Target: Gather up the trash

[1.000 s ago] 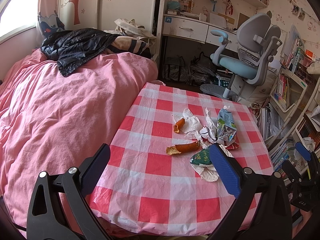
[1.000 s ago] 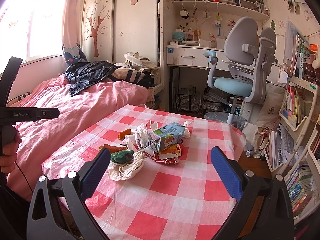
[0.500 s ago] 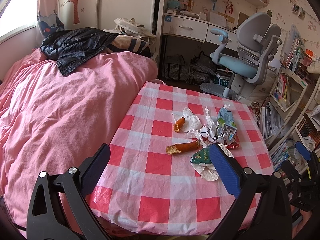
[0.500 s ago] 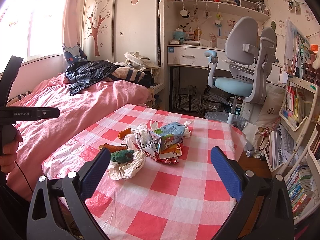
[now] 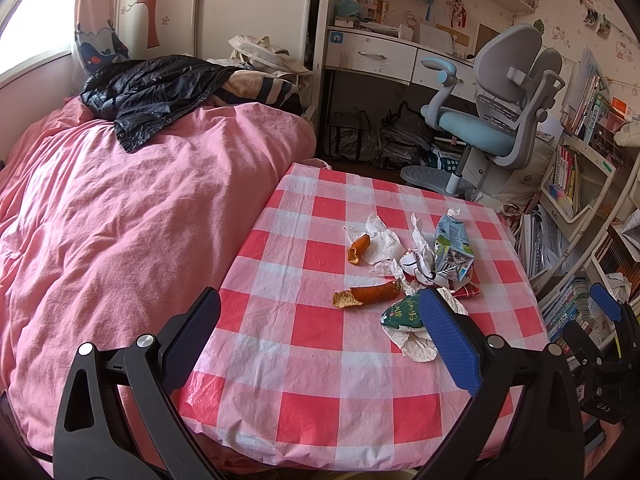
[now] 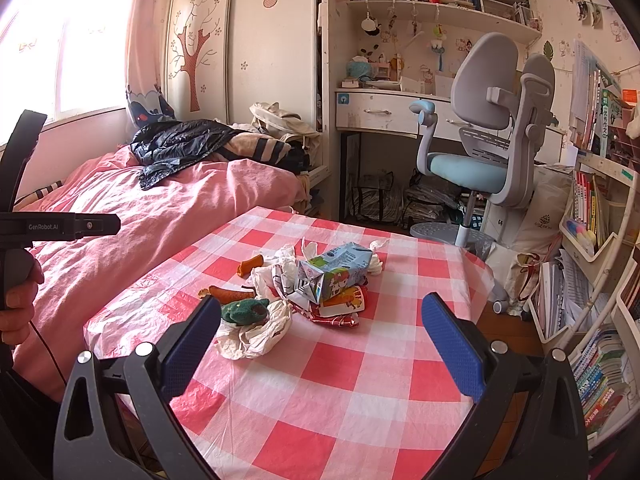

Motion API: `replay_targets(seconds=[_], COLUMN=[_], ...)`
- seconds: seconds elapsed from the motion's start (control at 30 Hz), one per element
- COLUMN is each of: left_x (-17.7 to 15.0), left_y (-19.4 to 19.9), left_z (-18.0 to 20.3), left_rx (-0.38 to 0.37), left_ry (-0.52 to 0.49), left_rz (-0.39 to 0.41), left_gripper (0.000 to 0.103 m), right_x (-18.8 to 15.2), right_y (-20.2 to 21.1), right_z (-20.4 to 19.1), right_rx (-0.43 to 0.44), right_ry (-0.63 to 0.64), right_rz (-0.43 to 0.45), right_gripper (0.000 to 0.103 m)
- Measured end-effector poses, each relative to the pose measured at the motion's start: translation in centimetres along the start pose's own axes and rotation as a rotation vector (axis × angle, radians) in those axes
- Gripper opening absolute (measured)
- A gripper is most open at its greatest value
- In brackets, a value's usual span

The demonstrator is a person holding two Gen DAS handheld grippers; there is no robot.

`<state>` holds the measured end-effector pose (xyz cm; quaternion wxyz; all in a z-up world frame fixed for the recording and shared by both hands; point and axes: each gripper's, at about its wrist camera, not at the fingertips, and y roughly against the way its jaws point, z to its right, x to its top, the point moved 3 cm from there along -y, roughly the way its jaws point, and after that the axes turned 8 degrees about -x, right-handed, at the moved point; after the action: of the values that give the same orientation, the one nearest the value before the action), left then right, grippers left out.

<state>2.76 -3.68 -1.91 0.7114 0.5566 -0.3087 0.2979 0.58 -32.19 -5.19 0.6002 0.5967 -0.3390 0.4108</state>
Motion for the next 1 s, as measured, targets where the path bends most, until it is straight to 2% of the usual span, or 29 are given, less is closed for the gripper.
replay_targets(seconds=[1.0], left_x=[0.21], left_y=[0.02], left_z=[0.00], left_rx=[0.001], left_ry=[0.000], left_rz=[-0.001], left_gripper=[0.096], right_x=[0.05], right_y=[-0.04], right_z=[-0.18], right_rx=[0.001], right_ry=[0.003], right_rz=[-0.001], right_gripper=[0.097])
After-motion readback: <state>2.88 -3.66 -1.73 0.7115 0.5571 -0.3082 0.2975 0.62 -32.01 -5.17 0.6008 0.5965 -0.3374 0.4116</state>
